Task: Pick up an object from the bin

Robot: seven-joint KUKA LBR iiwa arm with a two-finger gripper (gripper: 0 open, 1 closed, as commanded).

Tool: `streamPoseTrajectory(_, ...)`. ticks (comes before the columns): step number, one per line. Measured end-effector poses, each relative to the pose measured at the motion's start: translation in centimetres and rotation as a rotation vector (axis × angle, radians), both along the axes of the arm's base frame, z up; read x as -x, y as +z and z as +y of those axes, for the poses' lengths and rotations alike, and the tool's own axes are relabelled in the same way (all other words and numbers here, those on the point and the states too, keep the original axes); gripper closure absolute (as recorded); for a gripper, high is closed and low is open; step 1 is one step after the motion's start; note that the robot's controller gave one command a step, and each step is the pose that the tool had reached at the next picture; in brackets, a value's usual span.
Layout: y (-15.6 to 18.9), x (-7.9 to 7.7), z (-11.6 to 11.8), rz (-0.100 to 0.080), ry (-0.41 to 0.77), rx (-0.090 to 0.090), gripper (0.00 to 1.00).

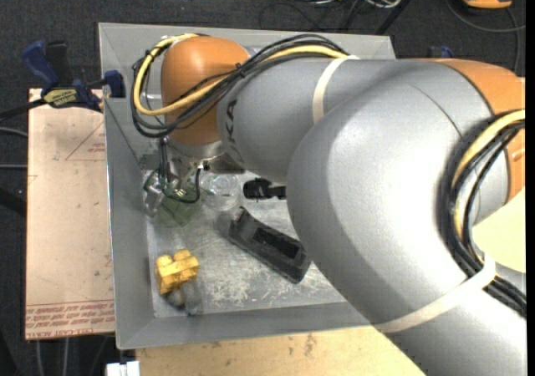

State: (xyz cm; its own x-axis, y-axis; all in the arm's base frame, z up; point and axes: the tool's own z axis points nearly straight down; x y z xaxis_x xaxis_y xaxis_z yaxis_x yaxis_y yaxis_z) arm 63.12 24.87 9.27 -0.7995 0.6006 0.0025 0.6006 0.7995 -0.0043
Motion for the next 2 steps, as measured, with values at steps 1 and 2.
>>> streamPoseTrajectory(1, 2.0, 0.1, 0.0, 0.003, 0.000, 0.001, 1.00)
streamPoseTrajectory(2, 3.8, -0.1, 0.0, -0.005, 0.001, -0.002, 1.00)
